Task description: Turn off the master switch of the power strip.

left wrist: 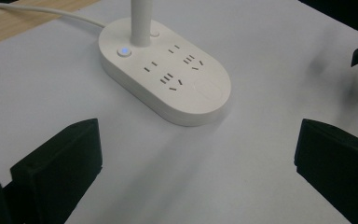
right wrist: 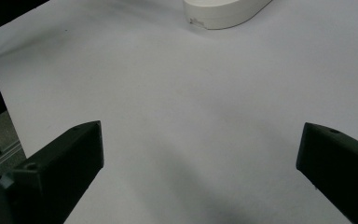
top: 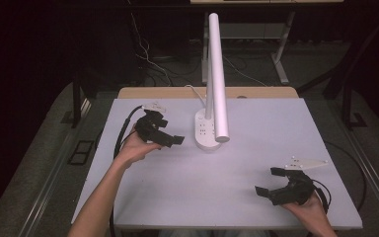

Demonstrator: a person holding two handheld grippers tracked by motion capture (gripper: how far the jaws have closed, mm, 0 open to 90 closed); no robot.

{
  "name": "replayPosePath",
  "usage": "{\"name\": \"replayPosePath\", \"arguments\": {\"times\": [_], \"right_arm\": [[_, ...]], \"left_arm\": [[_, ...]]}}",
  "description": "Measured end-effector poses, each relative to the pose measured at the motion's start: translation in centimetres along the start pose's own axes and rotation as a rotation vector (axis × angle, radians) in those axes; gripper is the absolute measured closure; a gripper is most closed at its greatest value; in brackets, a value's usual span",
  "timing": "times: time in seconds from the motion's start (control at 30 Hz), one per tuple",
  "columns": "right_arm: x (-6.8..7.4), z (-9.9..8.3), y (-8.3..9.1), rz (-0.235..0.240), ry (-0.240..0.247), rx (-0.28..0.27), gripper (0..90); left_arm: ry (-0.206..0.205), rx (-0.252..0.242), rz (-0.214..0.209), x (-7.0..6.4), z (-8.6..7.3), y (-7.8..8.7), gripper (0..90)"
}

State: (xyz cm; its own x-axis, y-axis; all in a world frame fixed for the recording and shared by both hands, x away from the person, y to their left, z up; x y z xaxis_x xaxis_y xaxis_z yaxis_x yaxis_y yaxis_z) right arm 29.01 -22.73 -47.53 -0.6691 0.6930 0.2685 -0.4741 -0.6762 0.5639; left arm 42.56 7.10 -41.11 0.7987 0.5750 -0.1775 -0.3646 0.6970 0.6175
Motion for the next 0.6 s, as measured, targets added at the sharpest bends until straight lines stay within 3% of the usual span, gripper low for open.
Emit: {"name": "replayPosePath", "arguments": {"times": [0.6], "right_arm": [[-0.2,0.1,0.1,-0.006,0.003,-0.009,0.0]], "left_arm": [[-0.020,0.027,0.020,1.9,2.0,-1.1,0.1]]}}
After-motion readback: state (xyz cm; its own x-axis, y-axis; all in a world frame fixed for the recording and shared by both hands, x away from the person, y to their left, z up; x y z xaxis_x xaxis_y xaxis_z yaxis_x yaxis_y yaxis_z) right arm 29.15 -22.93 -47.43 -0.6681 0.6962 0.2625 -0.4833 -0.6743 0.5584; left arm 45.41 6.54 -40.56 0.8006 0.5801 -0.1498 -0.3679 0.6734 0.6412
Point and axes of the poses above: each handheld gripper's, and its own axes: y roughly backward along the jaws, z roughly out of its top, x roughly to its left, the point moved 9 cm from there along -y, roughly forward along the jaws, and after that the axes turned 2 degrees about -x, right-handed, at the moved point
